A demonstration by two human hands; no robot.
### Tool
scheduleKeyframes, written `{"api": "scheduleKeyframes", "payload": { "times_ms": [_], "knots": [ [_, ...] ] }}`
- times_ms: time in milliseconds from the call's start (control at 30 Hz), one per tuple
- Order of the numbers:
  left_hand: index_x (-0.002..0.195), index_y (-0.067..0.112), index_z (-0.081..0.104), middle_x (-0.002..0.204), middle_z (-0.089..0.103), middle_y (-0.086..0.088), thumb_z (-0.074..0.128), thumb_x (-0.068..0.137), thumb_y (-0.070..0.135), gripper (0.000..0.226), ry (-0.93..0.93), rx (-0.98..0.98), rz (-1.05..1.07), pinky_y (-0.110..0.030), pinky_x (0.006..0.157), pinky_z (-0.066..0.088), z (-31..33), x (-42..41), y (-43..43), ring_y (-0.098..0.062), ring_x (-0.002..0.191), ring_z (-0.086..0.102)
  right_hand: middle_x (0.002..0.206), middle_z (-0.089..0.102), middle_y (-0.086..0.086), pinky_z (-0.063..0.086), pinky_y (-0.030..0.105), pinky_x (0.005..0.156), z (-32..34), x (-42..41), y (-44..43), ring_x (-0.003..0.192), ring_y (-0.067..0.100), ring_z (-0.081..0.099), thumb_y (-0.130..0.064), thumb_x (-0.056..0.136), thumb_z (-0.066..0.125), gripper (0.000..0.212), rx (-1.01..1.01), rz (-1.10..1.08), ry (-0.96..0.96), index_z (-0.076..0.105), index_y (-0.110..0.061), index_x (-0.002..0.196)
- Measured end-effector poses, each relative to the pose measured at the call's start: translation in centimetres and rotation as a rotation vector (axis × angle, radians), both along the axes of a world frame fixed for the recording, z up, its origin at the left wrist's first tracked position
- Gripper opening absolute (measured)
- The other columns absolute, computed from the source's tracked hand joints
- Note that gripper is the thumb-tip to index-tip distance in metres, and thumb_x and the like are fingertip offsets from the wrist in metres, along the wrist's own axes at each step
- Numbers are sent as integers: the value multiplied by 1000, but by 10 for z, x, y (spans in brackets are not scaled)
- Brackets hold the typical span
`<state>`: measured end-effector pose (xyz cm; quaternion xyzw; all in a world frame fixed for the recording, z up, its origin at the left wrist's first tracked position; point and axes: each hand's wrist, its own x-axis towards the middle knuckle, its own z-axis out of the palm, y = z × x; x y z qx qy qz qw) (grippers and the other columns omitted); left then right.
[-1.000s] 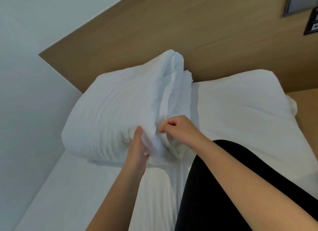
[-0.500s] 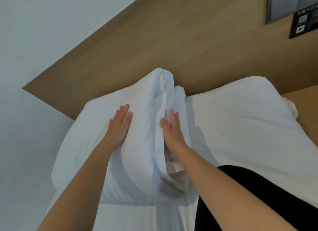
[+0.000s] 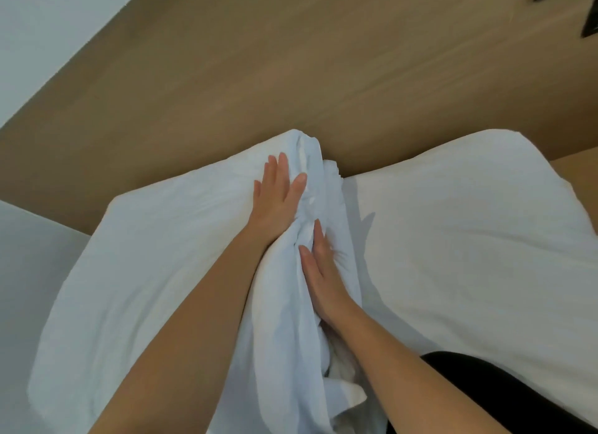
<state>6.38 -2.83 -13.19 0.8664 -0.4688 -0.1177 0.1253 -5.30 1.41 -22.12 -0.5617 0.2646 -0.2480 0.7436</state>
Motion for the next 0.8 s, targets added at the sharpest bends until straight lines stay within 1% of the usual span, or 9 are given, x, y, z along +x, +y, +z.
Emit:
{"api": "scheduleKeyframes", "payload": {
  "times_ms": [100,200,267,333,433,500,567,667,800],
  "knots": [
    [155,26,-3,162,-13,6,17,105,43,56,108,-114,-11,-31,119,-11,-4,-10,8,-3,147,-13,158,2,-30,10,39,123,-7,-9,0,146,-5,4,-73,89,28,72,41,29,5,1,-50,151],
    [155,28,10,162,6,13,25,106,39,52,252,-251,52,-21,118,6,12,-22,34,-1,146,7,159,5,-28,12,28,120,1,-22,-2,144,-6,10,-59,99,31,60,73,73,-2,4,-48,152],
    [154,27,17,159,18,13,26,106,34,49,224,-286,68,-15,114,13,27,-25,64,-1,143,19,160,9,-22,15,29,120,17,-29,-7,146,1,15,-48,102,38,59,110,46,20,8,-44,153],
    [153,27,22,157,22,15,23,107,30,46,99,-226,61,-19,118,6,38,-19,105,1,143,19,162,8,-15,13,39,122,42,-30,-10,149,8,9,-38,102,43,61,39,-11,82,11,-38,154],
    [151,26,30,158,24,11,18,103,34,50,-101,-146,64,-18,116,-4,39,1,177,-1,146,13,164,-5,-6,-5,50,121,92,-22,4,150,17,-10,-37,101,39,64,-425,-9,331,6,-30,156],
    [151,28,28,159,22,10,16,100,37,53,-169,-101,115,-22,117,-5,36,18,219,-3,147,11,164,-9,0,-10,54,117,124,-8,30,150,24,-14,-39,101,33,64,-818,34,513,4,-24,156],
    [152,29,25,160,19,9,12,96,40,59,-230,-57,123,-29,120,-4,34,32,250,-6,148,9,164,-8,7,-11,57,116,146,11,66,149,30,-13,-43,101,28,64,-1096,106,649,4,-18,156],
    [153,29,23,161,17,9,8,94,41,62,-274,-64,86,-37,122,-2,27,49,278,-6,148,7,163,-8,12,-10,60,116,138,37,117,149,36,-11,-49,102,19,68,-1317,260,827,1,-13,156],
    [155,31,11,163,3,9,4,97,48,61,-333,3,237,-44,120,-7,4,83,317,-8,149,-2,162,-13,12,-10,59,116,98,29,120,149,35,-13,-58,98,6,74,-1414,220,945,-5,-14,156]
  ]
}}
